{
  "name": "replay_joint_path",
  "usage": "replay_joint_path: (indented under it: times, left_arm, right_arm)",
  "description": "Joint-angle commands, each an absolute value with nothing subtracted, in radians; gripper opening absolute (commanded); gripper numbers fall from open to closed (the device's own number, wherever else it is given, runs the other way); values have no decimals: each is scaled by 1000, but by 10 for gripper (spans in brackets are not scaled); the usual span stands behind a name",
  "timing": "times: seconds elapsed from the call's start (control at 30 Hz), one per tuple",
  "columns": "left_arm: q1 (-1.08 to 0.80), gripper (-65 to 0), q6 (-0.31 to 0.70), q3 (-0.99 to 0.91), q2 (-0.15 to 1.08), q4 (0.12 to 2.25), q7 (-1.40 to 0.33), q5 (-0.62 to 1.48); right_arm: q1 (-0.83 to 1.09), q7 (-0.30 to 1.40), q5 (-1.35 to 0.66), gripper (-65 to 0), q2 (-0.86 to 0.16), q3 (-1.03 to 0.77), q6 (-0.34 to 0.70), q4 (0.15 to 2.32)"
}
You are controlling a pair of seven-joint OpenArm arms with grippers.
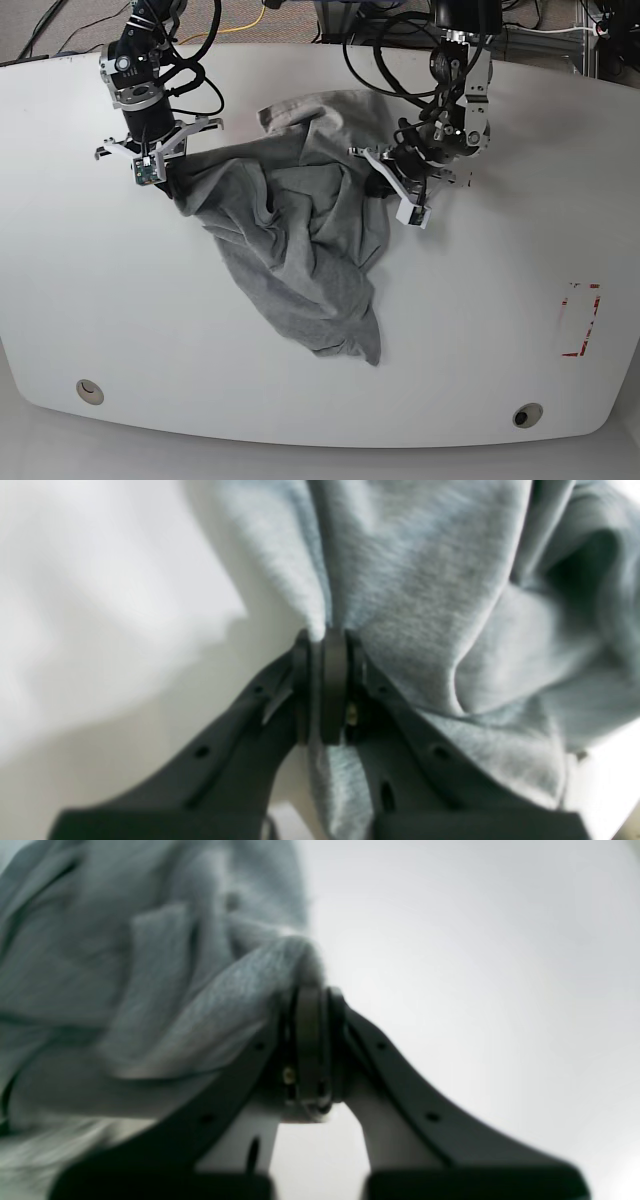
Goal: Layout the t-shirt on the table in an organized manner, then fold the t-shirt properly
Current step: 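Pull the held shirt apart with both grippers, spreading it out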
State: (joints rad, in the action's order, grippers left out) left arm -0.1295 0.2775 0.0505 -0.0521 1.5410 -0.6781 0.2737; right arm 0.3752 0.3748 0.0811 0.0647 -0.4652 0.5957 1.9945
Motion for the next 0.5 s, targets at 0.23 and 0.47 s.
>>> replay_joint_path:
  times: [0.23,0.47]
  left_arm:
    - [-286,-650,282,16,87,1778,-665,282]
    - [-432,-649,282,-1,113,1894,-667,282]
  right_arm:
    - [274,423,68,-650,58,-545,599,1992]
    - [229,429,70,-650,64,-611,599,1937]
